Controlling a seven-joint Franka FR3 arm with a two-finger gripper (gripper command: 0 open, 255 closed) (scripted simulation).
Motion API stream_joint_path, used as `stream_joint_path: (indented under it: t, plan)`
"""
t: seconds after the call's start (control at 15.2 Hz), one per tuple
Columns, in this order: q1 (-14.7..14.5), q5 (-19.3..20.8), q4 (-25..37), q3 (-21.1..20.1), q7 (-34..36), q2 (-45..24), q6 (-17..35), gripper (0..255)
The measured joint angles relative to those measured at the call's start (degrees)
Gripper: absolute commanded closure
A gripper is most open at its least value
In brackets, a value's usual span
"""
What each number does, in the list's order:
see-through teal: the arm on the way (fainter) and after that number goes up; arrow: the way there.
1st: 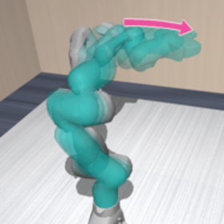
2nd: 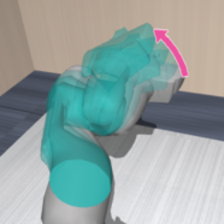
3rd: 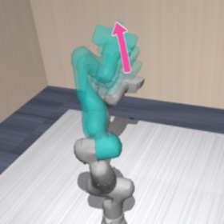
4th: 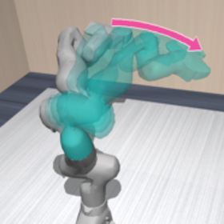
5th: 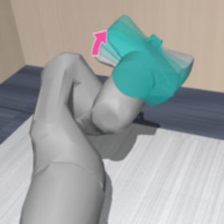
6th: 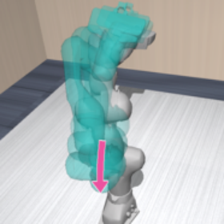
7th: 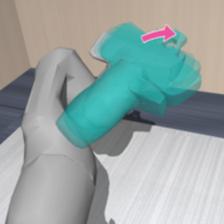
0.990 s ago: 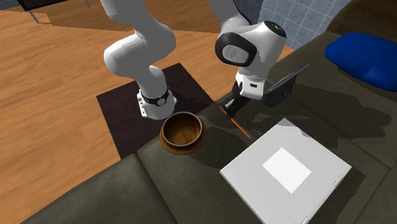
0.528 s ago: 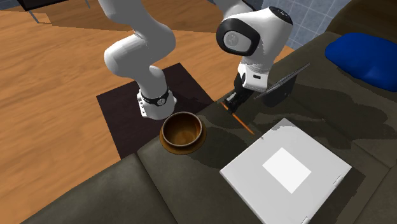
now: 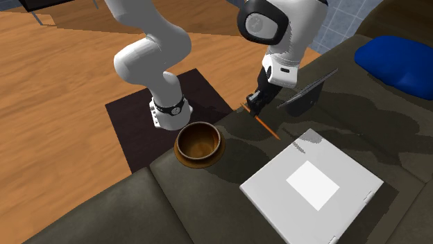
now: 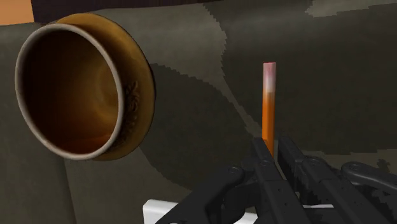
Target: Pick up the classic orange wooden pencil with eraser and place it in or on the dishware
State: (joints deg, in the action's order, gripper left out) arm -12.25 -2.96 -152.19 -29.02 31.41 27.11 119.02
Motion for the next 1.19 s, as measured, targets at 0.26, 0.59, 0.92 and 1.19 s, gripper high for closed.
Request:
stream_joint_path:
  t: [0.26, 0.59, 0.92, 1.19]
  plan:
    - [-0.31, -0.26, 1.98, 0.91, -0.92, 1.99, -3.85, 255]
    - [-0.52, -0.34, 4.5, 1.82, -1.77, 3.79, -8.07, 255]
    - [-0.65, -0.26, 5.89, 3.24, -3.17, 6.17, -11.71, 255]
    - [-0.75, 0.68, 1.21, 7.8, -8.04, 13.67, -14.17, 255]
